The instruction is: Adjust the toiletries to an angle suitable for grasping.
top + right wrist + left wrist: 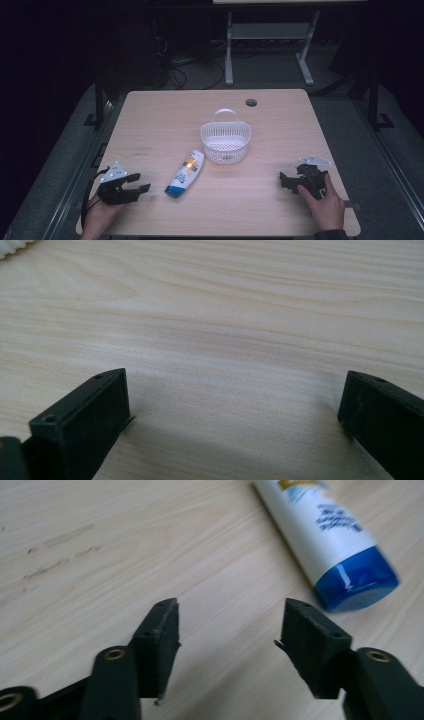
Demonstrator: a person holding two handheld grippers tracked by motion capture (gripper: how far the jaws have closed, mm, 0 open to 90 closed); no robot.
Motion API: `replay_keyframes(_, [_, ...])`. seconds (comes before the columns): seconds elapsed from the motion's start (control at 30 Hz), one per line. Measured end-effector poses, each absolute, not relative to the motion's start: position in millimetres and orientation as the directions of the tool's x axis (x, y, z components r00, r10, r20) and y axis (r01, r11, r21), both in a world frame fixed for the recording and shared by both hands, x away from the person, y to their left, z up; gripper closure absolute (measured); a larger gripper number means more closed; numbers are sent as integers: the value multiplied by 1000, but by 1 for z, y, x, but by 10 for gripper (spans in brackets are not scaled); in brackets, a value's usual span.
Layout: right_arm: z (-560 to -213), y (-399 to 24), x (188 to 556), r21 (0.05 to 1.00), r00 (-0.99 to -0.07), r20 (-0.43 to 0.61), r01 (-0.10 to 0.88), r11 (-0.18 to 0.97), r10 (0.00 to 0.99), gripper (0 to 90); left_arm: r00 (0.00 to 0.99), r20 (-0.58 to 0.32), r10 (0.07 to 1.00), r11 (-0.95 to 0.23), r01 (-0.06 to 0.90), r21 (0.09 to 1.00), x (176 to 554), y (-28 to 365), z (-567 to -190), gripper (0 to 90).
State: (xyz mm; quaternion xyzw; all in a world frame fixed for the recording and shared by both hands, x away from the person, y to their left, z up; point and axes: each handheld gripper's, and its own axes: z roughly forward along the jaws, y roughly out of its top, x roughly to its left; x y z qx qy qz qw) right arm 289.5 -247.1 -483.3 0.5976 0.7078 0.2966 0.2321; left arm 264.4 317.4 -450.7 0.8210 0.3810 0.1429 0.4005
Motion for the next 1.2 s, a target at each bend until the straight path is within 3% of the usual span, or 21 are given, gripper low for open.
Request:
replay_keyframes(0.23, [-483, -247, 290, 698, -178, 26, 708, 110, 984, 0, 697, -106, 709, -376, 501, 779, 267, 307, -441, 603])
replay_keyframes(0.5, [-483, -247, 290, 698, -178, 26, 708, 110, 984, 0, 730, -128, 671, -379, 487, 787, 268, 298, -429, 896])
replay_keyframes(1.2, [-483, -247, 290, 698, -180, 24, 708, 113, 983, 0, 801, -130, 584, -428, 440, 790, 277, 249, -421, 897])
